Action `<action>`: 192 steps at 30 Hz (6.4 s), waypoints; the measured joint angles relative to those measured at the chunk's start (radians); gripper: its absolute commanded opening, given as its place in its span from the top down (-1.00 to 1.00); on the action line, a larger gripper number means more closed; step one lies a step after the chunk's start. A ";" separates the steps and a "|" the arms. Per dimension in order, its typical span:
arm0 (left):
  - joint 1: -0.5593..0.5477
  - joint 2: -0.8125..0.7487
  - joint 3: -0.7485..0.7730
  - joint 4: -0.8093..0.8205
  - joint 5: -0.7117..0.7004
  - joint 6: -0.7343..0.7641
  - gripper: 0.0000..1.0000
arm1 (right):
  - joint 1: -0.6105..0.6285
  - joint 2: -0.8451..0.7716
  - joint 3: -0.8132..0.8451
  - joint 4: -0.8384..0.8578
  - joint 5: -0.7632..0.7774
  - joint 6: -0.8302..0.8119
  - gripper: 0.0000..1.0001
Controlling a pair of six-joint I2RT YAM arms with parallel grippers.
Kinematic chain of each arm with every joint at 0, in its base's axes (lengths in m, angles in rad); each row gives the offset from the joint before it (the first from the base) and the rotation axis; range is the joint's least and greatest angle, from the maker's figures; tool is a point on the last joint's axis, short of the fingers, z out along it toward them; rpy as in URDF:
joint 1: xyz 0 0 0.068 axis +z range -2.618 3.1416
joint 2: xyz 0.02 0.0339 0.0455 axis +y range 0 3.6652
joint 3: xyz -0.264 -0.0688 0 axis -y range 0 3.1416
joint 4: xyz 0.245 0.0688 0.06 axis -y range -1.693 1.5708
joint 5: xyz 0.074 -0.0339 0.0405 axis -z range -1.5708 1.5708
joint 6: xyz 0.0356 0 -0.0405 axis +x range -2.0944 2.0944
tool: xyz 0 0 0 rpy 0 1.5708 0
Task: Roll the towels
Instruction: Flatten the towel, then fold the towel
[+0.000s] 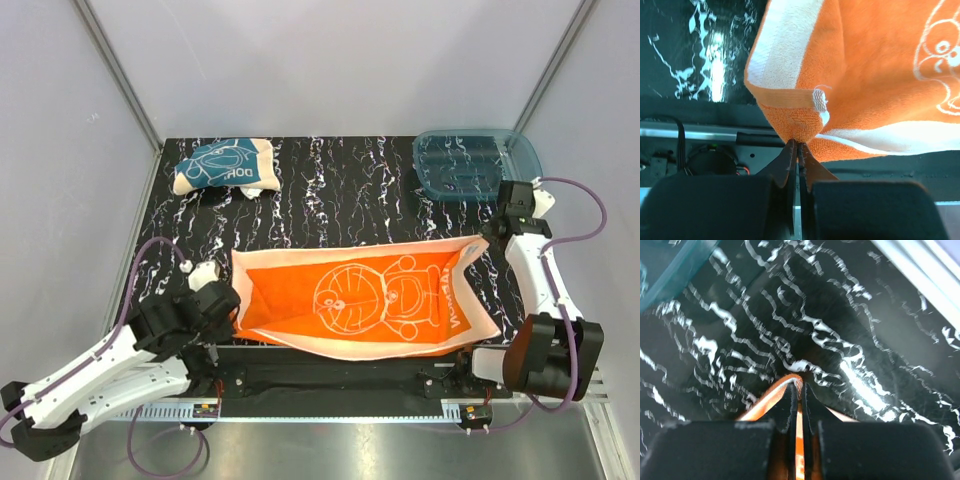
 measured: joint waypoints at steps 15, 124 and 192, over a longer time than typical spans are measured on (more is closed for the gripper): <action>-0.001 -0.045 -0.025 -0.045 -0.018 -0.097 0.82 | -0.041 0.201 0.156 0.006 -0.105 -0.002 1.00; 0.994 0.260 -0.019 0.560 0.338 0.504 -0.97 | -0.037 -0.101 -0.017 -0.095 -0.411 0.079 -0.99; 1.051 0.569 -0.192 0.550 0.222 0.224 0.51 | -0.039 0.192 -0.012 0.095 -0.564 0.053 -0.99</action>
